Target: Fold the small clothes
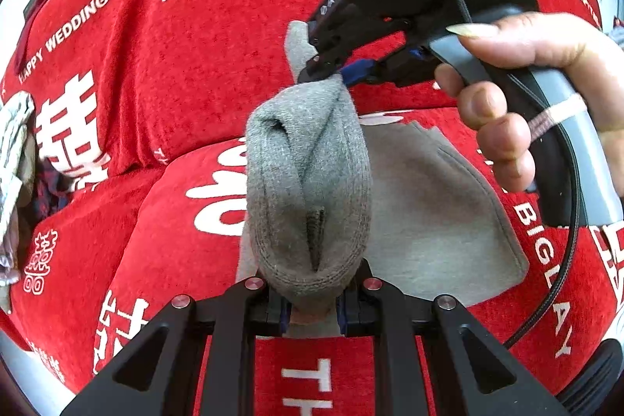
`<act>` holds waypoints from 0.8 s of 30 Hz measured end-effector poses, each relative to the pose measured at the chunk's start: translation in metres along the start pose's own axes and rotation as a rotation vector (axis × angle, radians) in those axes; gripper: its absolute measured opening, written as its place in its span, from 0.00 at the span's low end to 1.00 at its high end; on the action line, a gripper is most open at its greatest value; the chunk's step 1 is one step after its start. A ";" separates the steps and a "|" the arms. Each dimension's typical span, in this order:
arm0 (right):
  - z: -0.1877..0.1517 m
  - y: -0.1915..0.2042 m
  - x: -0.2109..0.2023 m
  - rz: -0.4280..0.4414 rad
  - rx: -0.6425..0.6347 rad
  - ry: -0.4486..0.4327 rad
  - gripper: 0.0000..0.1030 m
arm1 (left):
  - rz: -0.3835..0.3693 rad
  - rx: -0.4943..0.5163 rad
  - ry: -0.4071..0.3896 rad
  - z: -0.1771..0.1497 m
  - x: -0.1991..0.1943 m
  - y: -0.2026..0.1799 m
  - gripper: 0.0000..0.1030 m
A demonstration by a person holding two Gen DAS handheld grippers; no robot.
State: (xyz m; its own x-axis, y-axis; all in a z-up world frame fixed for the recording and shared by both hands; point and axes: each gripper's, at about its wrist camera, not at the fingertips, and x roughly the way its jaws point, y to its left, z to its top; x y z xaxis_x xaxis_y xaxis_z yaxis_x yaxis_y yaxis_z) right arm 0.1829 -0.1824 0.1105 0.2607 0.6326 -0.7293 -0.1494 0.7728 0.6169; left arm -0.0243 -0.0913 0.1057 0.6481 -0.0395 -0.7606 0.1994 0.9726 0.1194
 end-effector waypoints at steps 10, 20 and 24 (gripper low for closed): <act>-0.005 -0.029 -0.020 0.039 -0.049 -0.013 0.20 | 0.007 0.089 0.025 0.003 0.008 -0.053 0.18; -0.013 -0.067 -0.040 0.047 -0.033 -0.026 0.20 | -0.008 0.163 0.034 0.007 0.013 -0.094 0.18; -0.020 -0.087 -0.046 0.052 -0.002 -0.032 0.20 | -0.011 0.203 0.045 0.004 0.017 -0.112 0.18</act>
State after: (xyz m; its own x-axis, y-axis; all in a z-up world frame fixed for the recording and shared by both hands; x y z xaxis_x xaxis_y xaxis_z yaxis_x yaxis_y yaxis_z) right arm 0.1649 -0.2778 0.0838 0.2833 0.6702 -0.6860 -0.1653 0.7387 0.6534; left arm -0.0327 -0.2018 0.0812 0.6124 -0.0348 -0.7898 0.3531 0.9059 0.2339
